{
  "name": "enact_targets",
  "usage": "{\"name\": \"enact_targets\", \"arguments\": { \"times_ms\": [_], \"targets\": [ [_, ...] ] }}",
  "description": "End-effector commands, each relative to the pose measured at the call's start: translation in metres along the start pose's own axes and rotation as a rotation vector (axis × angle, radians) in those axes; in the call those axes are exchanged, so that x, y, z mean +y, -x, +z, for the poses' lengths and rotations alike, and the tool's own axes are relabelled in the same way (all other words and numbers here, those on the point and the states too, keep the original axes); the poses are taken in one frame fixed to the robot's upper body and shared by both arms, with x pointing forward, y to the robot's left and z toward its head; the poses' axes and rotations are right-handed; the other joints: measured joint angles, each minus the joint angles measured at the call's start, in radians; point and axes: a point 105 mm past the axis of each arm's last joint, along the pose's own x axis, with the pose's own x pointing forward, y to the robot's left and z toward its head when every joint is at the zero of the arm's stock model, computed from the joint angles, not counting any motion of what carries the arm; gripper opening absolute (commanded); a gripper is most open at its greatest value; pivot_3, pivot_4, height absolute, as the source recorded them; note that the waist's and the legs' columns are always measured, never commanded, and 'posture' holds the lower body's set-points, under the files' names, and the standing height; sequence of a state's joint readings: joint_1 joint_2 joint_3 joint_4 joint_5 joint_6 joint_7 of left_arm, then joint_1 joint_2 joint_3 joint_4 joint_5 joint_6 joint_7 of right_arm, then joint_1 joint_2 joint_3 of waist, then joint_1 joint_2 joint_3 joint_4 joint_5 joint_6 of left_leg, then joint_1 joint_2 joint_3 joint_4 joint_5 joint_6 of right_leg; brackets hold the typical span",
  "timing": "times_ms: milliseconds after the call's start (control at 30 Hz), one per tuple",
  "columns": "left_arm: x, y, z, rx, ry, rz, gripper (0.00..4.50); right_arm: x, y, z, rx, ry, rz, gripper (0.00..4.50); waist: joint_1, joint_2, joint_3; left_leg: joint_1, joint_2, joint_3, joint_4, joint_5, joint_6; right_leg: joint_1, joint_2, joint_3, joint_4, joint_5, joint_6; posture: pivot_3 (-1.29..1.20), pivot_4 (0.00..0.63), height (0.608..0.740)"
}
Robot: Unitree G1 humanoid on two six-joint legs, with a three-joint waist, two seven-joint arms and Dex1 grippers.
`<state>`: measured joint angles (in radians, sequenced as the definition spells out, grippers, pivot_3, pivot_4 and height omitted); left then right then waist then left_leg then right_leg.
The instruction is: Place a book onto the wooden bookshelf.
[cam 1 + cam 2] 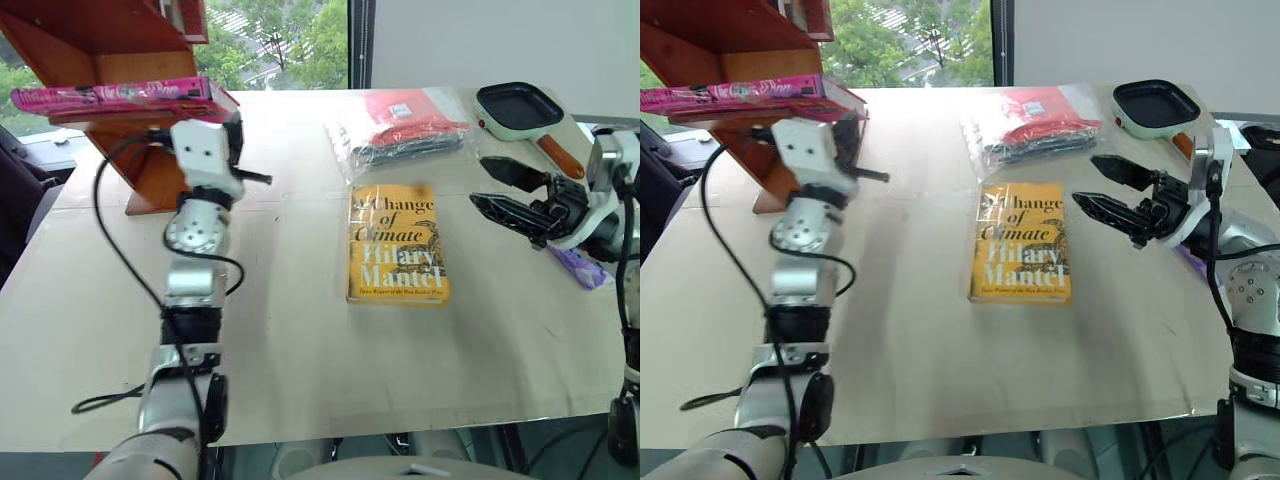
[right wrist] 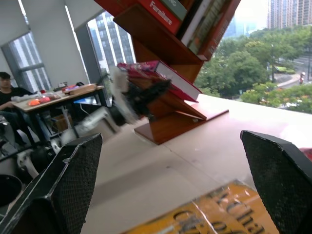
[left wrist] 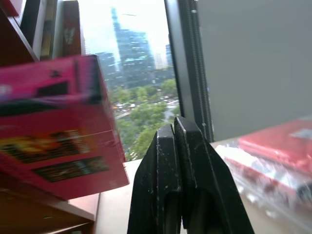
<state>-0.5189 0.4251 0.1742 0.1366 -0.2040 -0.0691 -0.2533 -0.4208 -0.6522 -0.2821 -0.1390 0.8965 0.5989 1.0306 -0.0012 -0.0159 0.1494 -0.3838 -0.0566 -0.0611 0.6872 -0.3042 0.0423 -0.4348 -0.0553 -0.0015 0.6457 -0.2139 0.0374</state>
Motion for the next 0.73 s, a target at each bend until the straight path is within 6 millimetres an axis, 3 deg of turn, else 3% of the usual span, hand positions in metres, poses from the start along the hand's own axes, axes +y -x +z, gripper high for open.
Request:
{"name": "enact_targets", "arguments": {
  "times_ms": [33, 200, 267, 333, 533, 567, 733],
  "targets": [
    [-0.006, 0.041, 0.007, 0.099, 0.115, -0.196, 0.05, 0.0, 0.013, -0.002, 0.032, 0.085, -0.037, 4.5, -0.008, 0.001, -0.002, 0.001, 0.0, 0.001, 0.0, 0.0, 0.0, 0.001, 0.0, 0.001, 0.0, 0.0, 0.0, 0.0, 0.15, 0.72],
    [-0.026, 0.117, -0.009, 0.387, 0.205, -0.417, 0.05, -0.012, 0.04, -0.044, 0.166, 0.16, -0.168, 4.5, -0.002, 0.0, -0.002, 0.003, 0.001, 0.0, 0.0, 0.0, 0.0, 0.003, 0.0, 0.001, 0.0, 0.0, 0.0, 0.0, 0.15, 0.72],
    [-0.039, 0.143, -0.008, 0.443, 0.224, -0.479, 0.56, -0.018, 0.056, -0.069, 0.219, 0.186, -0.258, 4.5, 0.003, -0.001, -0.003, 0.004, 0.0, 0.0, 0.0, 0.0, 0.0, 0.004, 0.0, 0.001, -0.001, 0.0, 0.0, 0.0, 0.15, 0.72],
    [-0.042, 0.154, -0.011, 0.479, 0.24, -0.474, 1.23, -0.016, 0.065, -0.083, 0.243, 0.177, -0.279, 4.5, 0.015, 0.0, -0.002, 0.005, 0.0, 0.0, -0.001, 0.0, 0.0, 0.005, 0.0, 0.001, -0.001, 0.0, 0.0, 0.0, 0.15, 0.72],
    [-0.049, 0.174, -0.034, 0.558, 0.249, -0.457, 4.21, -0.01, 0.082, -0.117, 0.315, 0.151, -0.291, 4.5, 0.015, 0.006, -0.005, 0.01, 0.001, 0.0, -0.001, 0.0, 0.0, 0.01, 0.0, 0.001, -0.001, 0.001, -0.002, 0.0, 0.15, 0.72],
    [-0.05, 0.175, -0.037, 0.565, 0.237, -0.459, 4.44, -0.01, 0.084, -0.118, 0.315, 0.151, -0.295, 4.5, 0.015, 0.007, -0.005, 0.014, 0.001, 0.001, -0.002, -0.001, 0.001, 0.015, 0.001, 0.001, -0.002, 0.001, -0.002, 0.0, 0.15, 0.72],
    [-0.057, 0.175, -0.046, 0.575, 0.192, -0.47, 4.44, -0.014, 0.092, -0.124, 0.313, 0.153, -0.333, 4.5, 0.015, 0.006, -0.005, 0.022, 0.001, 0.001, -0.004, -0.003, 0.005, 0.021, 0.001, 0.001, -0.004, 0.0, -0.003, 0.0, 0.15, 0.72]
  ]
}}
